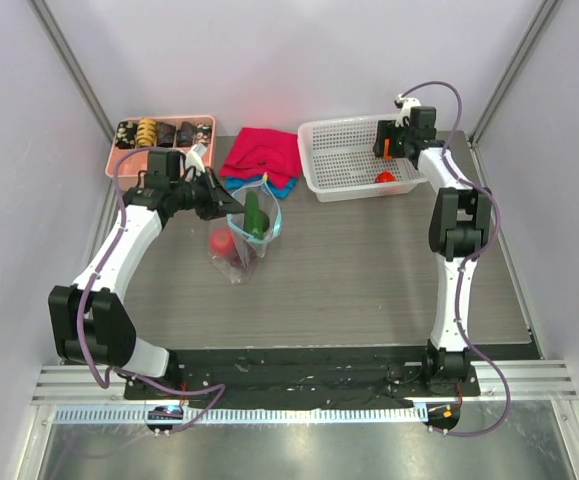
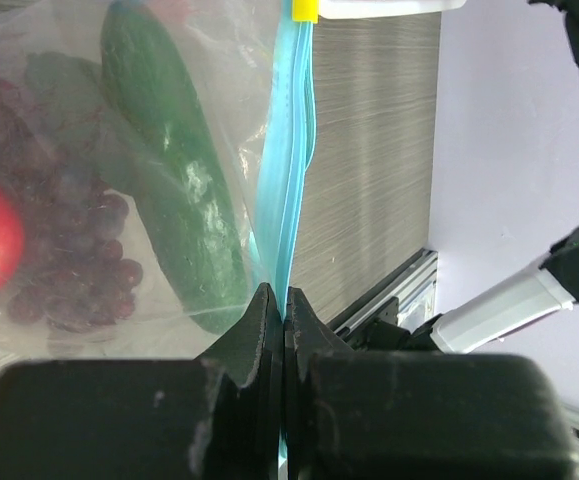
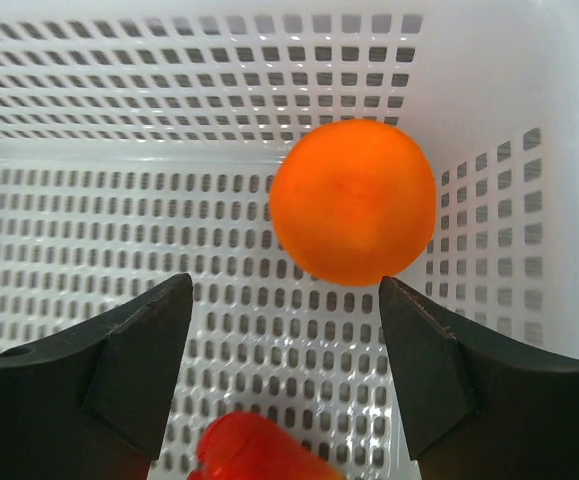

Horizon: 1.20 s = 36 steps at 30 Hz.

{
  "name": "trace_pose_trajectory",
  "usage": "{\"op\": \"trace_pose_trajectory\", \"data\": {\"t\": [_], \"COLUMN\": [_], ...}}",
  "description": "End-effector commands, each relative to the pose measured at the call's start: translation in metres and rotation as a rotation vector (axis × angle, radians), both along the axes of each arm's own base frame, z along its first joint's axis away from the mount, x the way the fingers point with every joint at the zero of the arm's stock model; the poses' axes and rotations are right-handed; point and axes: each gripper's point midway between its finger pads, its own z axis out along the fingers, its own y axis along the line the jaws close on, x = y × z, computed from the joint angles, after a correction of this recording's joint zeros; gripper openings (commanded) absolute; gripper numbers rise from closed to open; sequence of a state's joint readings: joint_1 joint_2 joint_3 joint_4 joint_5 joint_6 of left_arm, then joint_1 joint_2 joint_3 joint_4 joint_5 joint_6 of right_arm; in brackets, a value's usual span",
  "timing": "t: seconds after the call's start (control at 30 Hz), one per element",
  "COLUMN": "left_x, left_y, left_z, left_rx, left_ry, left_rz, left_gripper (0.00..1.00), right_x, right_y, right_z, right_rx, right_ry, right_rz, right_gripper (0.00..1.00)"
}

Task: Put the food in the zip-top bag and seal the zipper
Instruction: Pick up the fake fruit from the bin.

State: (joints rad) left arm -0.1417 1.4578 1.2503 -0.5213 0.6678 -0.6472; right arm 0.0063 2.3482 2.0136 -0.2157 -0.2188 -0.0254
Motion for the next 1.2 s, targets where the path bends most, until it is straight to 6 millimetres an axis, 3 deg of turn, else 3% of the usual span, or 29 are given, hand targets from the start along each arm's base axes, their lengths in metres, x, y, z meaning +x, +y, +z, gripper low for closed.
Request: {"op": "trace_pose_trajectory", "data": {"t": [0.0, 0.23, 0.37, 0.7, 0.83, 0.9, 0.93, 1.0, 1.1, 1.13, 1.17], "left_x": [0.0, 0.001, 0.003, 0.003, 0.005, 0.005, 0.005, 0.005, 0.005, 0.004, 0.004], "left_y": [0.0, -0.002, -0.002, 0.0, -0.001, -0.001, -0.001, 0.0, 0.0, 0.0, 0.0], "left_z": [0.002, -0.003, -0.005, -0.01, -0.011, -0.011, -0.01, -0.009, -0.009, -0.009, -0.011], "left_rx": [-0.006, -0.008, -0.009, 0.006, 0.008, 0.009, 0.01, 0.012, 0.014, 0.015, 0.013], "left_ry": [-0.039, -0.025, -0.015, -0.009, -0.005, -0.005, -0.006, -0.011, -0.013, -0.011, -0.006], "left_rz": [-0.019, -0.024, -0.025, -0.029, -0.031, -0.032, -0.032, -0.033, -0.033, -0.035, -0.034], "left_gripper": [0.0, 0.0, 0.0, 0.0, 0.0, 0.0, 0.0, 0.0, 0.0, 0.0, 0.0], "right_x": [0.033, 0.05, 0.057, 0.067, 0.065, 0.068, 0.067, 0.064, 0.054, 0.048, 0.044], "right_y": [-0.007, -0.022, -0.019, -0.012, -0.008, -0.007, -0.007, -0.006, -0.003, 0.002, 0.004], "right_z": [0.043, 0.015, -0.002, -0.015, -0.013, -0.003, 0.008, 0.014, 0.034, 0.03, 0.048], "right_rx": [-0.089, -0.124, -0.146, -0.151, -0.13, -0.116, -0.11, -0.098, -0.079, -0.054, -0.043], "right_ry": [-0.165, -0.183, -0.184, -0.205, -0.203, -0.236, -0.25, -0.265, -0.282, -0.266, -0.286], "right_rz": [-0.009, -0.081, -0.082, -0.055, -0.043, -0.049, -0.054, -0.06, -0.046, -0.026, -0.018], "right_gripper": [0.8, 0.88, 0.92, 0.92, 0.74, 0.63, 0.5, 0.32, 0.17, 0.11, 0.09]}}
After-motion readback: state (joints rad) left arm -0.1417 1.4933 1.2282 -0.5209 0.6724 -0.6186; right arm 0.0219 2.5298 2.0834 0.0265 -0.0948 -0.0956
